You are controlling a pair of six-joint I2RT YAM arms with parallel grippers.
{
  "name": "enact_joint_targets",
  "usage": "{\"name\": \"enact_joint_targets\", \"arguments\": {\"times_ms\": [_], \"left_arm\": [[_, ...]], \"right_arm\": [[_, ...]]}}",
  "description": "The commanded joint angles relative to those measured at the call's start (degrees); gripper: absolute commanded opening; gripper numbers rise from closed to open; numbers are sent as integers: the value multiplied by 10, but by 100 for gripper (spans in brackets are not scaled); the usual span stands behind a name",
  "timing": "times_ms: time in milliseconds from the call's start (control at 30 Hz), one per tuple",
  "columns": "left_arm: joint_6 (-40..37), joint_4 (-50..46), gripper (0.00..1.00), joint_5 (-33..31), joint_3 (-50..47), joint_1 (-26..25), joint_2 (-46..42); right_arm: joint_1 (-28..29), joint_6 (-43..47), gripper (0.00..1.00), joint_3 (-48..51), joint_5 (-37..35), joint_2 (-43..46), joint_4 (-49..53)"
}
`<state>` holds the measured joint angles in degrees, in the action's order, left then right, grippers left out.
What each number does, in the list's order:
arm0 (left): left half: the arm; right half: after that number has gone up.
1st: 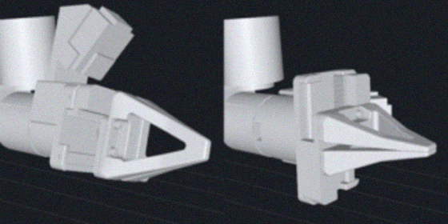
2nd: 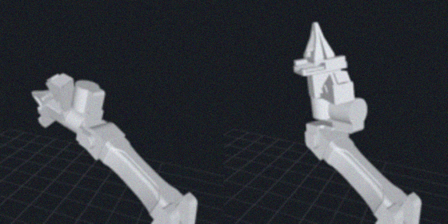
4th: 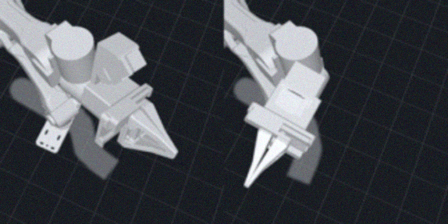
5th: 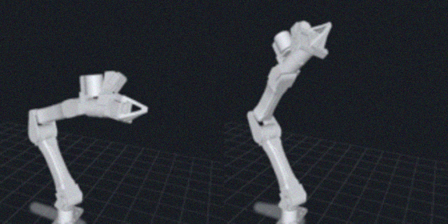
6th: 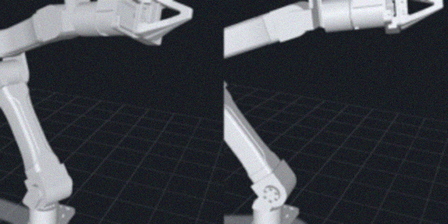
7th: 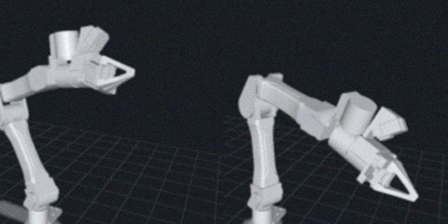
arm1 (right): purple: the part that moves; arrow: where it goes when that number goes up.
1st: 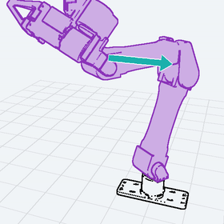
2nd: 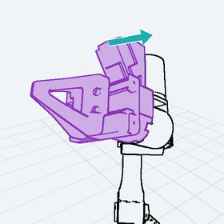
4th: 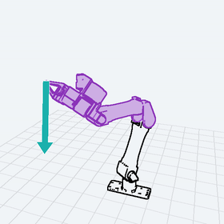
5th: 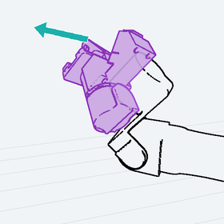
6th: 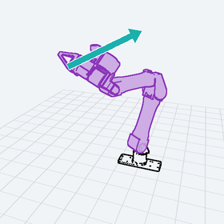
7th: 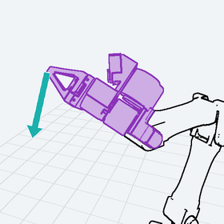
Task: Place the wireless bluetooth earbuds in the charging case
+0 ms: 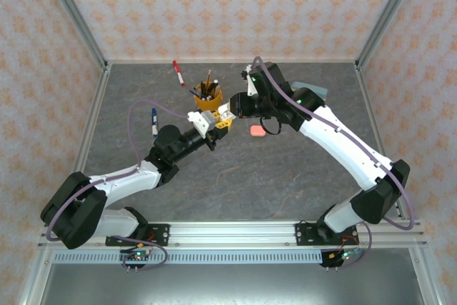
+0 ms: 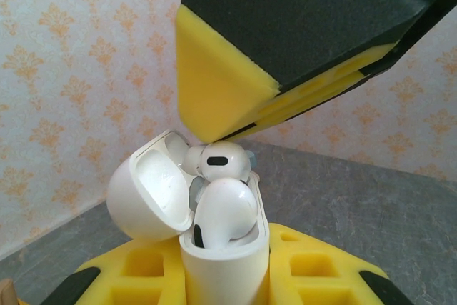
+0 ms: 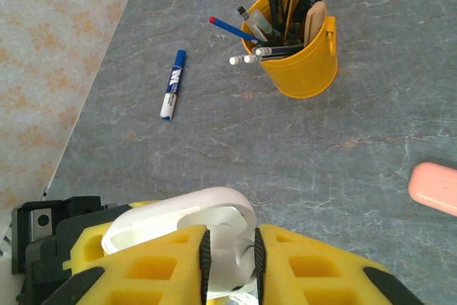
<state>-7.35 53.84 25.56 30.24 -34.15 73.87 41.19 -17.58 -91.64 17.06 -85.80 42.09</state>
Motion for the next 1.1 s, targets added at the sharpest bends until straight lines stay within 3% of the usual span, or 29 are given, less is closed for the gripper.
{"name": "enact_joint_targets", "arguments": {"times_ms": [0, 500, 867, 1067], "left_arm": [[-1, 34, 0, 12, 11, -2, -13], [0, 33, 0, 11, 12, -2, -10], [-2, 31, 0, 10, 10, -2, -11], [-1, 32, 0, 12, 10, -2, -10]], "right_arm": [[-3, -8, 25, -19, 19, -9, -13], [-23, 20, 26, 6, 127, 5, -15], [-26, 0, 45, 14, 36, 36, -28], [-26, -2, 45, 3, 34, 45, -23]]}}
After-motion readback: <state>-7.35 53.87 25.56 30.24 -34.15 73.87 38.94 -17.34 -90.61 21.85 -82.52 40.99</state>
